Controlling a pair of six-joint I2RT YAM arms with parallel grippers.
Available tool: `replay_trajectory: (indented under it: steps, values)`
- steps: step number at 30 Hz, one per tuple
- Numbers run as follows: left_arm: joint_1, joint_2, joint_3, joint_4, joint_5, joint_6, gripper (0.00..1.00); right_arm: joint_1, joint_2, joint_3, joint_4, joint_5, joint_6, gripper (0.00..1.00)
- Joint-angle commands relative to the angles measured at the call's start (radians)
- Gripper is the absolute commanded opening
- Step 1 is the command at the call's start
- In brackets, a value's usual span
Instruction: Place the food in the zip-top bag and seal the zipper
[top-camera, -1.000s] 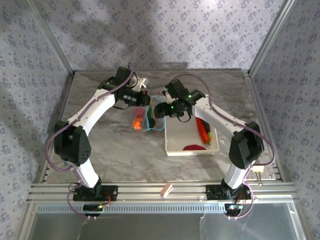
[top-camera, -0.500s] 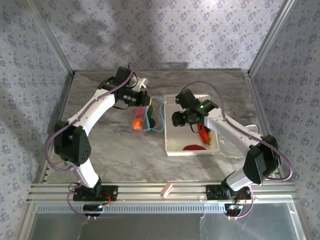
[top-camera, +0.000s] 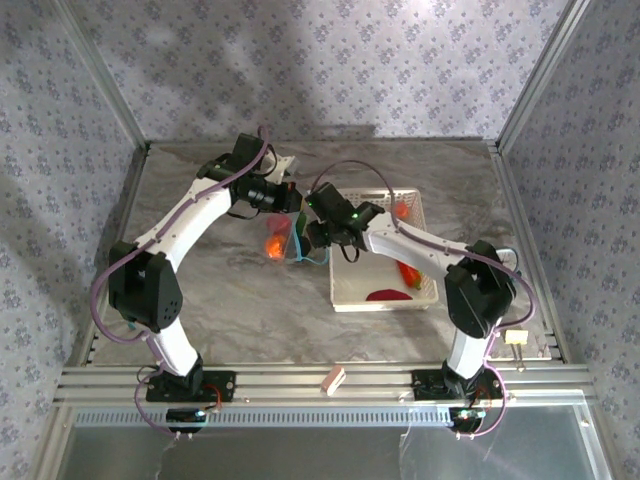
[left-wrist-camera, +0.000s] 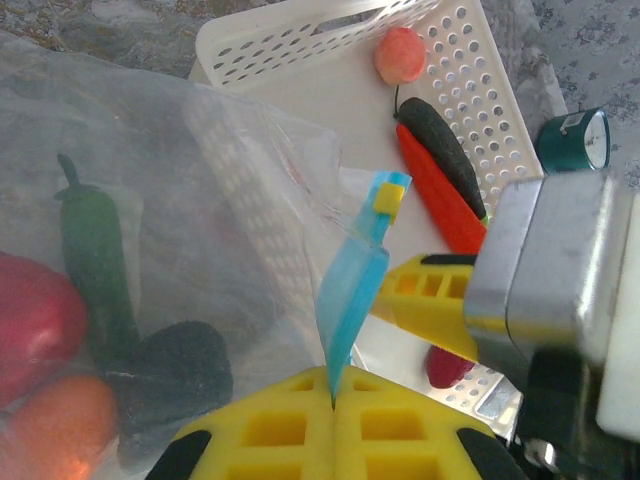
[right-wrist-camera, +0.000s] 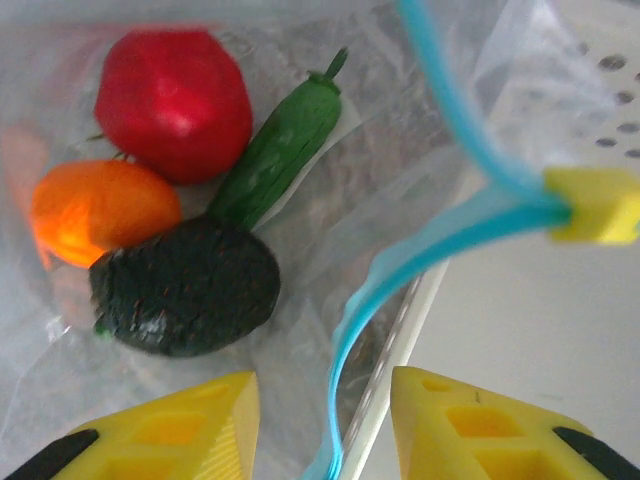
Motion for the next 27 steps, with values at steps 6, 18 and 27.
replay_trajectory:
  steps: [6,18,27]
  values:
    - [0.003,-0.027,0.028,-0.012,0.002,0.016,0.00,-0.015,0.076,0.058,-0.029,0.028,-0.015,0.31]
    - [0.038,-0.098,0.001,-0.011,-0.077,0.015,0.00,-0.025,0.023,0.187,-0.075,-0.096,-0.041,0.00]
    - [0.042,-0.236,0.067,-0.168,-0.294,0.065,0.00,-0.124,0.170,0.715,-0.276,-0.548,-0.068,0.00]
